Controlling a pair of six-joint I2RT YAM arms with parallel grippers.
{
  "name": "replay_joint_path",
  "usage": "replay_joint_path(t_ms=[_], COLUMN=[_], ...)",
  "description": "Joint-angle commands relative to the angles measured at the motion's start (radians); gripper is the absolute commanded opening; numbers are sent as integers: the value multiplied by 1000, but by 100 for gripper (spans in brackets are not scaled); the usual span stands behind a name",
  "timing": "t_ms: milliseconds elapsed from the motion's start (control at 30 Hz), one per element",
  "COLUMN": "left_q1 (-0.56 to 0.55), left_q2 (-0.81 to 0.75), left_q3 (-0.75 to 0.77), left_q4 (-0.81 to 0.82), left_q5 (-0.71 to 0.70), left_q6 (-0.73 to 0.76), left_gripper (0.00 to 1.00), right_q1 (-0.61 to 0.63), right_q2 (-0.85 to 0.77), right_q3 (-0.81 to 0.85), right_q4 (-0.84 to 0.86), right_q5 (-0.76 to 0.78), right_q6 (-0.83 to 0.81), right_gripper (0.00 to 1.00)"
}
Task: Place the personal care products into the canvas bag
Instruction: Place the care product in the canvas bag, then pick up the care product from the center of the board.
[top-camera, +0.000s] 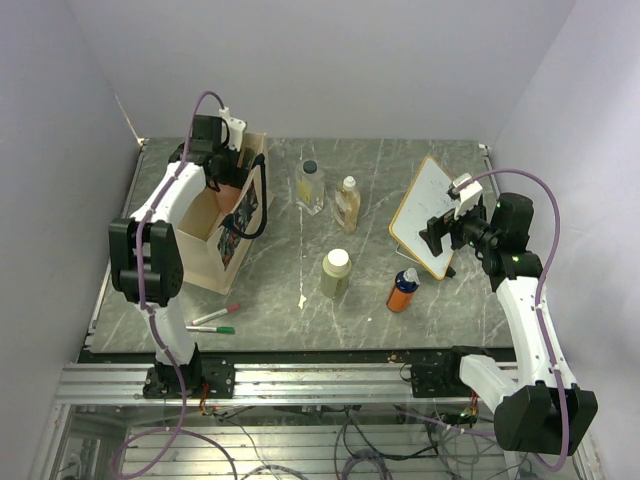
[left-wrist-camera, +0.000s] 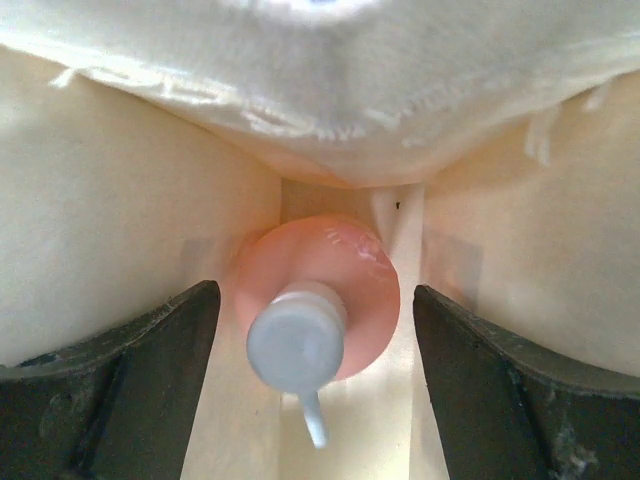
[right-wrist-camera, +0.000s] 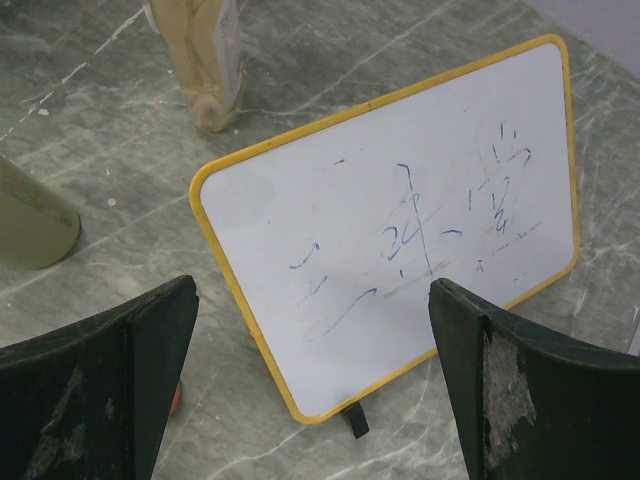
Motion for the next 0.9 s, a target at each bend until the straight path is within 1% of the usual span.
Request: replay_joint_path(t_ms=[0,33,67,133,200,300,400,600,733,867], left_q1=[7,7,7,7,7,7,7,-10,-80,-198], left_q2=[-106,-121,-138,-173,-211,-275,-339,-428,-468,-470], left_q3=[48,49,50,49,45,34,18,7,-7,-12], left_q4=[-16,-18,-19,-19,-18,-11,-7,-37,-45,-63], left_q5=[16,15,14,14,12,15,50,199,220,152], left_q6=[-10,-14,-16,-19,-20,-20,-25,-24,35,121], left_gripper=[90,90,94,98,100,100,100,96,96,97], right_q1=[5,5,5,5,5,5,5,5,5,5], right_q2=[-12,-10,-9,-9,-12,-16,-17,-20,-20,-23], right_q3=[-8,-7,-7,-7,-7,-7,-7,-7,-7,-7], right_q4=[4,4,2,1,3,3,2,2,2,1], right_q5=[0,-1,-1,-3,-3,-2,-4,-8,-7,-1], right_q6=[-13,-13,-13,-13,-13,-14,-14,-14,-14,-16], right_gripper=[100,100,100,100,100,100,100,100,100,100])
